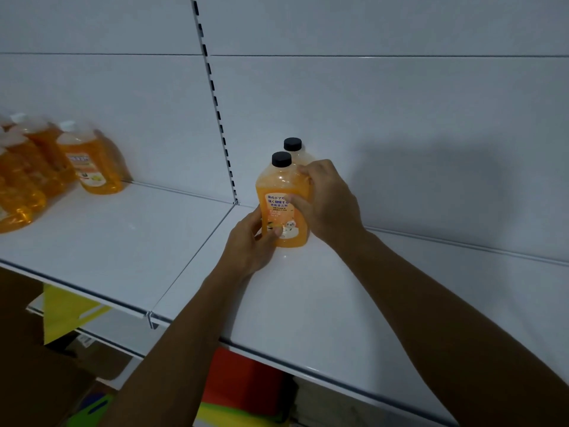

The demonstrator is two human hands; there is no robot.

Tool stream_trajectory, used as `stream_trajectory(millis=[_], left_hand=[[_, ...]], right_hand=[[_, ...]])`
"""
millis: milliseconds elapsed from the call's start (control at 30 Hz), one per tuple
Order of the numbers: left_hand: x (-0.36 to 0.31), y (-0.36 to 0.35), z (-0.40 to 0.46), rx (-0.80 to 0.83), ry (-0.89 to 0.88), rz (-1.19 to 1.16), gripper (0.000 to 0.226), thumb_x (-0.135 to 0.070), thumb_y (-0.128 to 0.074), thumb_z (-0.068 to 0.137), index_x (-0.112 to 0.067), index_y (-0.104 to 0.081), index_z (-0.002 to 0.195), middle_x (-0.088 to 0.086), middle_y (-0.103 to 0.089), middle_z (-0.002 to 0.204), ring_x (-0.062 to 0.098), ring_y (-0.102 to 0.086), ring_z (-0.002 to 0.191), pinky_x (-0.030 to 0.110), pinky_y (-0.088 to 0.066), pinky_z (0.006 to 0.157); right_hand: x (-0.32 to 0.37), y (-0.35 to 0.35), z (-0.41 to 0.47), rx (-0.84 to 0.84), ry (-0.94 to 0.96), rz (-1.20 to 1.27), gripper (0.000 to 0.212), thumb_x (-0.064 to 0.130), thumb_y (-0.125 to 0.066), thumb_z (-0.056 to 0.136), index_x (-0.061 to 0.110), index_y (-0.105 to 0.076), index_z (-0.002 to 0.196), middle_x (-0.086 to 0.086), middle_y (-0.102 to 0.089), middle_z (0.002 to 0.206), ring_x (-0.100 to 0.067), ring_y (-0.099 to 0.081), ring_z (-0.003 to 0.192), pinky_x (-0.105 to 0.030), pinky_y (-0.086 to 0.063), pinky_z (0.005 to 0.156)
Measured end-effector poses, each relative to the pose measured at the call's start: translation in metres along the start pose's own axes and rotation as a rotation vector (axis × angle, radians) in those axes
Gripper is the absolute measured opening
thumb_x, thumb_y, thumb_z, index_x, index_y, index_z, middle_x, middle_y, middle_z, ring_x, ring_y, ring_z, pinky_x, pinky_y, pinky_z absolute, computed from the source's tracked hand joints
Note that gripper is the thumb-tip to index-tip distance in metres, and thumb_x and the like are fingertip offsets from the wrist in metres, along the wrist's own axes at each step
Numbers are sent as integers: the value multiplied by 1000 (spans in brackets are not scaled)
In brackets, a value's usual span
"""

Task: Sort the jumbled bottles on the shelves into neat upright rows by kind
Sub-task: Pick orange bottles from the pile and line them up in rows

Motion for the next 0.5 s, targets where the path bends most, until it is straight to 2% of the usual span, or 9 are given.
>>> stream_trajectory(millis=[33,100,167,233,267,333,400,500], left_hand=[[0,1,-1,-1,10,31,39,-36,-59,94,-29,-51,132,-21,-61,115,-11,-59,99,12,-50,85],[2,3,-7,-73,37,89,70,-54,-61,86,-26,-38,145,-13,-59,126,0,-58,112,21,-49,92],[3,11,-23,-290,89,149,97,-59,-69,75,-22,-22,152,1,-48,139,15,-50,124,33,-46,97],[-12,16,-45,-488,32,182,91,-51,-74,77,-20,-28,148,5,-46,136,17,-50,119,39,-50,92],[-23,13,-53,-525,-27,176,83,-49,-73,79,-19,-33,145,3,-49,131,14,-52,113,40,-52,89],[-45,-6,-59,-453,-129,153,67,-43,-69,83,-18,-41,139,1,-55,126,12,-54,108,36,-52,88],[-64,-44,-60,-279,-205,215,60,-35,-68,86,-17,-43,138,1,-59,122,10,-55,103,30,-50,86],[-88,-121,-55,20,-251,244,58,-38,-67,87,-25,-43,138,-9,-59,119,1,-54,97,23,-50,85]], right_hand=[[1,1,-1,2,-7,-17,48,35,-70,85,15,-54,126,-2,-51,126,-23,-55,109,-39,-49,81],[2,1,-2,22,-15,-51,50,37,-67,87,18,-50,130,0,-49,130,-22,-53,113,-38,-47,83],[-2,1,-8,56,-26,-40,54,36,-65,88,19,-45,135,-1,-49,133,-23,-52,117,-40,-49,88],[-12,10,-16,48,-57,8,60,35,-66,87,18,-42,140,-3,-51,134,-24,-52,118,-45,-50,91],[-20,17,-21,32,-77,24,63,35,-67,87,18,-41,141,-4,-51,135,-24,-53,119,-45,-50,92],[-37,36,-31,5,-117,23,62,32,-67,87,16,-43,141,-4,-50,138,-23,-53,120,-45,-50,95],[-58,60,-42,2,-176,5,56,30,-66,88,16,-46,138,-3,-50,138,-21,-54,119,-45,-49,97],[-91,107,-66,-6,-262,-65,51,29,-63,90,17,-46,137,-1,-48,139,-20,-51,122,-44,-46,100]])
Point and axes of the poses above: each hand's wrist, its own z-axis towards the middle knuckle, its own y-axis out of the back of the hand, x = y × z, the point moved 7 cm from there along z, towards the middle knuckle
